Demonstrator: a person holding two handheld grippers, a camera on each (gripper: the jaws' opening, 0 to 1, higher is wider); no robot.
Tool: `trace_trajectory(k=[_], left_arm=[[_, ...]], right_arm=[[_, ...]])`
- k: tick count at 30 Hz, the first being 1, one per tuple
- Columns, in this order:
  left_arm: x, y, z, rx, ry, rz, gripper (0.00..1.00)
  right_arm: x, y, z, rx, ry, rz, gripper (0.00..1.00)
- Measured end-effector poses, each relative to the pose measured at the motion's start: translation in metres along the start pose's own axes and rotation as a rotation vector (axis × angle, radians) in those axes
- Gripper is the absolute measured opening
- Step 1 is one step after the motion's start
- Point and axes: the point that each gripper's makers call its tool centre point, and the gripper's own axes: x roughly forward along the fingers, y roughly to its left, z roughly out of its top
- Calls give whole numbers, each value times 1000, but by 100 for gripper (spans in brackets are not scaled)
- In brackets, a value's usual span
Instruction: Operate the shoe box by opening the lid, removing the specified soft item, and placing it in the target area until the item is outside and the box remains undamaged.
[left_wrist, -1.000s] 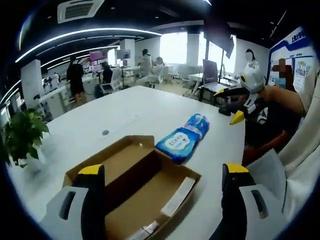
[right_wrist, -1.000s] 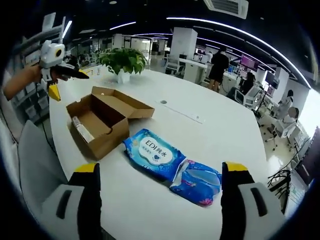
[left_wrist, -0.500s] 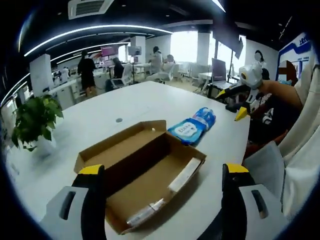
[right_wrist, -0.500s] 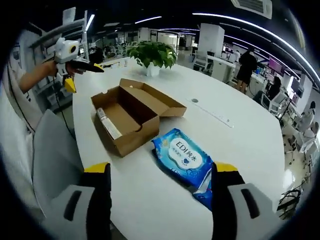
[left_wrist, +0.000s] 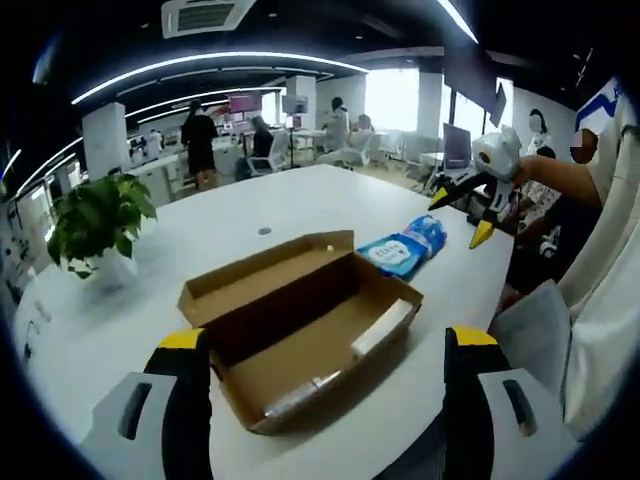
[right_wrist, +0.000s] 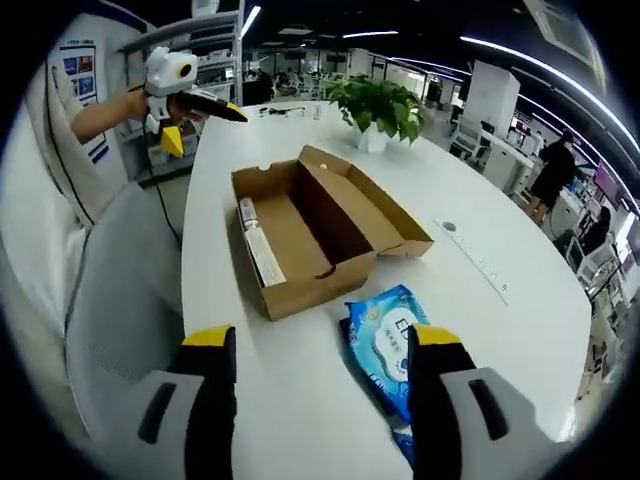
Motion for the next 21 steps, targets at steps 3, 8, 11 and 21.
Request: trace_trajectory(k=[3,8,11,21], left_arm=[[-4,1,0,-13,-18,13,100],[-7,3,-2,0,-14,25,100],[-10,6,-4,-11,-16,36,100],[-18,18,-13,-62,-31,74,100]], right_arm=[[10,3,6,-39,8,41,62],[24,3,14,-89,19,88,57],[30,3,17,-111,26,109,54],[59,7,25,-183,49,174,52]])
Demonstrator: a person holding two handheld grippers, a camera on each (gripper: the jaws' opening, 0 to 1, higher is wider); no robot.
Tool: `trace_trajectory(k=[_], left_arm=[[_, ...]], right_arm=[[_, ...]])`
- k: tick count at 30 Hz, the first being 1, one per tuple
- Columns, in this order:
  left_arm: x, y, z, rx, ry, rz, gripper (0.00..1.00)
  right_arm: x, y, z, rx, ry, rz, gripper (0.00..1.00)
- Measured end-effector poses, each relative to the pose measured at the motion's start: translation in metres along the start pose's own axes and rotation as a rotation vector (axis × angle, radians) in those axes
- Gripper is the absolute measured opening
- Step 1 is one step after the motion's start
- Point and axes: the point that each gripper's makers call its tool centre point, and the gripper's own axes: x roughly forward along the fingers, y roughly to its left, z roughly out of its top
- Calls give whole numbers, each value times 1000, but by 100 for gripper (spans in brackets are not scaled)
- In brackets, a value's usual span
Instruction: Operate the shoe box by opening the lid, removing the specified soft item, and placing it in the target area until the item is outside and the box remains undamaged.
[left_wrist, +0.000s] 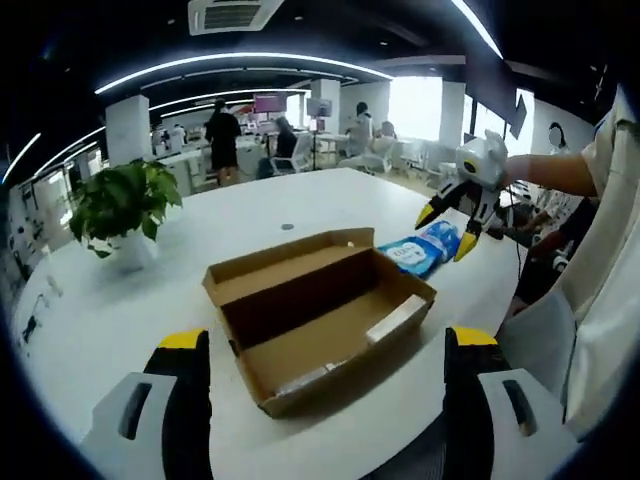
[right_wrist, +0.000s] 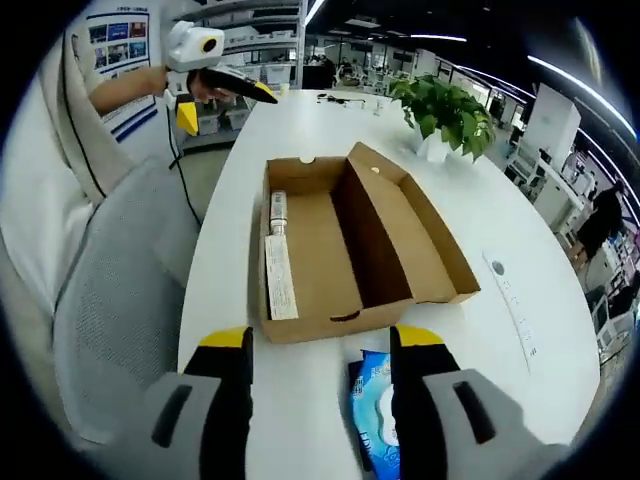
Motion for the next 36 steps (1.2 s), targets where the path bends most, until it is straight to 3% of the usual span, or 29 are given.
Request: trace_trajectory(k=[17,36], left_arm=[[-4,9,-10,-14,15,42,100],[-8,11,-21,-28,35,49,100]], right_arm=[[44,0,14,-66,29,78,54],[87,7,-1,-74,147,230,53]])
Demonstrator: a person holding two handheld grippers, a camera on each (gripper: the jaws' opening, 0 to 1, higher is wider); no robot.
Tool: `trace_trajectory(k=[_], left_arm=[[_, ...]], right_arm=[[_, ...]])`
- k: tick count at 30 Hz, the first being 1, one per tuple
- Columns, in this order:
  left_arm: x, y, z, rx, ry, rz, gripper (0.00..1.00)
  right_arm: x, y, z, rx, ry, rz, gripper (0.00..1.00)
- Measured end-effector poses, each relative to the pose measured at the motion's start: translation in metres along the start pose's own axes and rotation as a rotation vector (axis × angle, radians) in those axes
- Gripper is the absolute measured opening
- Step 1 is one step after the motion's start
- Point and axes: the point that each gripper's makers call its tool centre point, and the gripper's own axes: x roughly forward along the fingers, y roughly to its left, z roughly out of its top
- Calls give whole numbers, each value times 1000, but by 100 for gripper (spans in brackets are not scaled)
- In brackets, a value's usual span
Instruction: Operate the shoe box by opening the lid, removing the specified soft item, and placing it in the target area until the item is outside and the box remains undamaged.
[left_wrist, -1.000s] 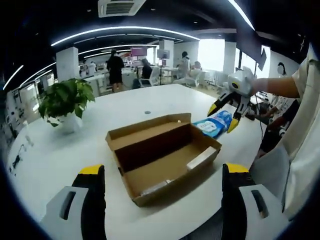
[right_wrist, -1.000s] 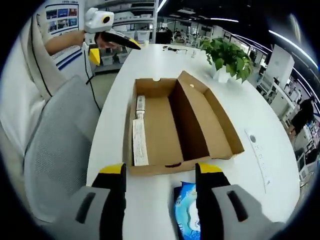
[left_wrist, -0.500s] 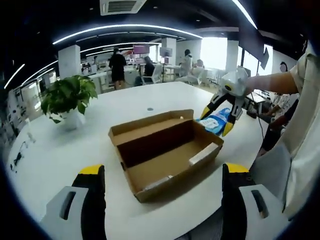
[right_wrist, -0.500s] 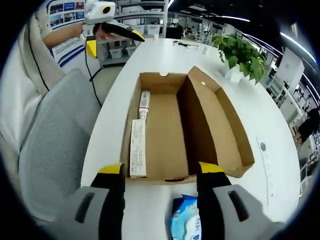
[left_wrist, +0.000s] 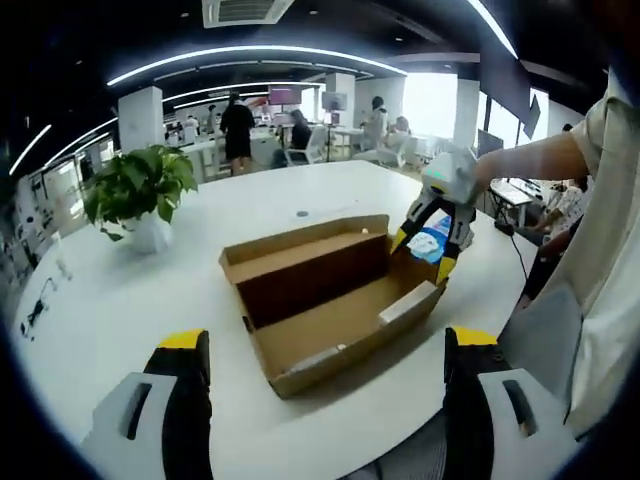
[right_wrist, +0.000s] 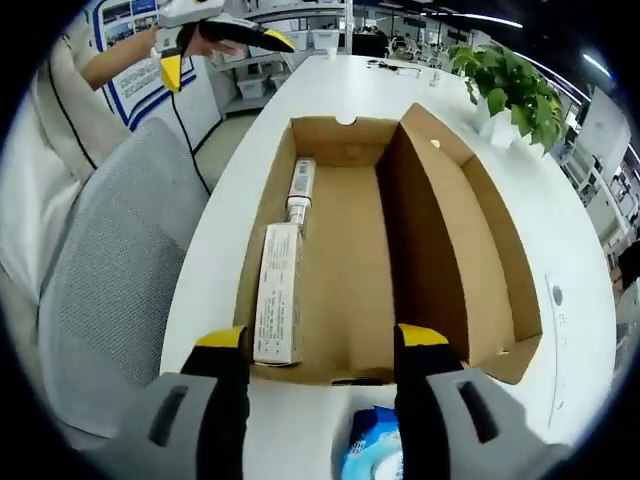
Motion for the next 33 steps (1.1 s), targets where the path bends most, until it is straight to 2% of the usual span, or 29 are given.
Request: trace_trajectory(k=[6,18,24,27,30,33], left_arm=[[1,0,-2,-6,5,0,100],[-2,5,-5,-35,-3,11,100],[-2,6,-8,-38,1,15,100],[-3,6,-9,-40,4,17,100],[-4,6,-10,-42,2,18,100],[-4,6,-11,-38,6,18,100]], right_arm=[[12,0,-2,14,19,36,53],[27,5,0,-12,32,51,48],[32,9,3,-33,30,63,41],[34,13,4,-39,29,75,33],[34,16,6,-45,28,85,18],[35,16,5,-47,34,76,17]])
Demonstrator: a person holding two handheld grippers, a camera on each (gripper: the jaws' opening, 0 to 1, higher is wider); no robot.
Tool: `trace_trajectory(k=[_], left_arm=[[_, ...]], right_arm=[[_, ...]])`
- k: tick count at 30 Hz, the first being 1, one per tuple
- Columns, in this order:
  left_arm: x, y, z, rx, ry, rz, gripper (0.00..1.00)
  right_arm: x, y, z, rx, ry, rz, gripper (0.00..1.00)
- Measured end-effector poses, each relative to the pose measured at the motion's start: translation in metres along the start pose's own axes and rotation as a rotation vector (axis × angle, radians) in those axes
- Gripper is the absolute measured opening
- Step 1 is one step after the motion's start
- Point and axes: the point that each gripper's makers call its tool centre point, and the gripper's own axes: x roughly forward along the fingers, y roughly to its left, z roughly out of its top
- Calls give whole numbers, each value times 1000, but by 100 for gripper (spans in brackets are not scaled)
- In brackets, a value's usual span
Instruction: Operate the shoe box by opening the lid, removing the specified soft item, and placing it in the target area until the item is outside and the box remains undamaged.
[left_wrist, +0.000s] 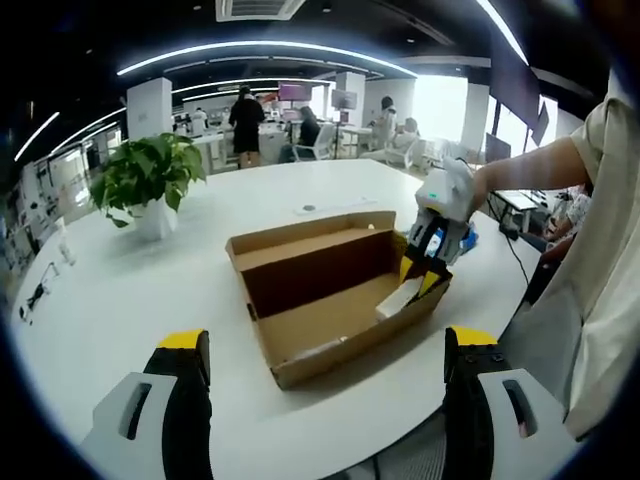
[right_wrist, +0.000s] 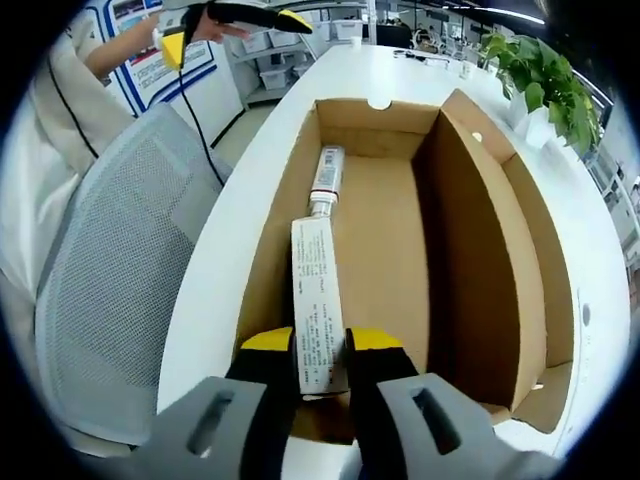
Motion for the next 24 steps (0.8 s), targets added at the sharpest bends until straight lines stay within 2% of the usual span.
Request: trace_trajectory(k=[7,12,21,24], left_arm=[[-2,-1,0,7,-3,-3,100],[-2,-3,-1,13,1,-6,100],[-4,-9,1,39,0,-22,100],[-6,-11,3,43,-13,-27,100]], right_arm=[[-1,2,-1,0,5,-10,16],[-3,1,-3,53,15,-26,15],[-12,1,2,85,-14,-29,14],[-17,-1,4,87,-27,-51,14]])
